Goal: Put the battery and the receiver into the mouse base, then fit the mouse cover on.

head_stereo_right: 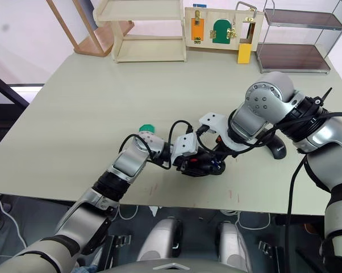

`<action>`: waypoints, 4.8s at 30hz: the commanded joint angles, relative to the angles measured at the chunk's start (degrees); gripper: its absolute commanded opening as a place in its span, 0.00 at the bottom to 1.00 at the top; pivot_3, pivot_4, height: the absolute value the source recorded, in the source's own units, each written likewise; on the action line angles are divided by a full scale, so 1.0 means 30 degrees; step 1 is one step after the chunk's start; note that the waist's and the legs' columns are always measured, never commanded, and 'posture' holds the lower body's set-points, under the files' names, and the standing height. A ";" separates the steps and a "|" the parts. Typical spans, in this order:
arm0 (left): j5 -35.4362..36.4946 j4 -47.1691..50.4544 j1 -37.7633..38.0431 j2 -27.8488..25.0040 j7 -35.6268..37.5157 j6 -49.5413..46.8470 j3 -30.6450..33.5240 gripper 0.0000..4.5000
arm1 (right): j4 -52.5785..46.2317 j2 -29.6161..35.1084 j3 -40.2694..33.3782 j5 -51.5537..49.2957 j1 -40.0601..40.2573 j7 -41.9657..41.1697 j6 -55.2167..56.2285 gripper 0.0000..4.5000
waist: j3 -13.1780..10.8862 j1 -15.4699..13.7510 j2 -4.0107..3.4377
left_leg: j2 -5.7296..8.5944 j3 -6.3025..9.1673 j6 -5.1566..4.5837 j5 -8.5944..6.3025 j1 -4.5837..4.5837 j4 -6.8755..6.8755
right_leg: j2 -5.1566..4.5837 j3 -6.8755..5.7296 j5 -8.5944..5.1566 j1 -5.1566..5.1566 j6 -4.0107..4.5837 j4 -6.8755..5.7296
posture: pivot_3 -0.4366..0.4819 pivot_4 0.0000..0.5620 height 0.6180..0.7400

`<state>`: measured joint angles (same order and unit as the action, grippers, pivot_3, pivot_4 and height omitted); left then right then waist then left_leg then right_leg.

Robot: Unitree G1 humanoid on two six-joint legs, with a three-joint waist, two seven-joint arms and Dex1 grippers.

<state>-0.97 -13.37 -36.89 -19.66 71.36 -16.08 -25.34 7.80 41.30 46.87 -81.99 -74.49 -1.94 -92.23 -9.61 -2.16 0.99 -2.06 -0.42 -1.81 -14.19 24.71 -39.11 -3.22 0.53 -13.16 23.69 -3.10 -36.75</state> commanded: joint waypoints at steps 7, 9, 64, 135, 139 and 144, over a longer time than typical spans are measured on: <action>-0.0832 -0.0811 0.0879 0.0122 0.0044 -0.1010 -0.1673 0.66 | -0.0462 0.0456 -0.0202 0.0498 0.0253 -0.0020 -0.0089 0.00 | -0.0002 0.0000 -0.0002 | 0.0000 -0.0003 -0.0002 -0.0001 0.0002 0.0002 | 0.0000 0.0000 0.0000 0.0001 0.0000 0.0004 | 0.48 0.27 1.00; -0.0830 -0.0795 0.0891 0.0123 0.0040 -0.1022 -0.1676 0.66 | -0.0569 0.0551 -0.0116 0.0537 0.0263 -0.0091 -0.0089 0.00 | -0.0002 -0.0001 -0.0002 | 0.0000 0.0001 -0.0003 -0.0002 0.0005 0.0002 | 0.0000 -0.0003 0.0000 0.0001 0.0000 0.0006 | 0.48 0.27 1.00; -0.0986 -0.1137 0.0700 0.0513 -0.0028 -0.0835 -0.1808 0.66 | 0.2985 -0.0891 0.3092 -0.2306 -0.2237 0.0825 -0.0089 0.00 | 0.0075 -0.0004 -0.0068 | 0.0009 0.0007 -0.0016 -0.0011 0.0019 0.0009 | -0.0012 -0.0016 -0.0001 -0.0001 0.0001 0.0040 | 0.48 0.27 1.00; -0.0989 -0.1200 0.0829 0.0566 0.0054 -0.0809 -0.1881 0.66 | 0.1218 -0.1245 0.2444 0.0938 -0.1407 -0.0566 -0.0089 0.00 | 0.0106 0.0037 -0.0074 | 0.0006 0.0027 -0.0018 -0.0011 -0.0010 0.0007 | -0.0012 -0.0041 0.0000 -0.0003 0.0000 0.0021 | 0.48 0.27 1.00; -0.0998 -0.1230 0.0806 0.0573 0.0064 -0.0790 -0.1872 0.66 | 0.1021 -0.1102 0.2475 0.0917 -0.1352 -0.0692 -0.0089 0.15 | 0.0105 0.0026 -0.0075 | 0.0007 0.0035 -0.0018 -0.0011 -0.0002 0.0007 | -0.0014 -0.0047 0.0000 -0.0003 0.0001 0.0027 | 0.48 0.27 1.00; -0.1009 -0.1277 0.0785 0.0600 0.0084 -0.0777 -0.1872 0.66 | 0.1023 -0.1051 0.2419 0.0976 -0.1364 -0.0792 -0.0089 0.51 | 0.0105 0.0012 -0.0075 | 0.0010 0.0042 -0.0017 -0.0011 0.0007 0.0007 | -0.0018 -0.0057 0.0000 -0.0003 0.0001 0.0035 | 0.48 0.27 1.00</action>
<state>-1.29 -13.54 -36.80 -18.52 71.24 -16.76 -25.38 11.81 37.85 54.09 -78.80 -78.91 -3.94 -92.18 -9.29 -2.12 0.76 -2.03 -0.29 -1.86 -14.22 24.73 -39.09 -3.27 0.35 -13.16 23.68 -3.09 -36.64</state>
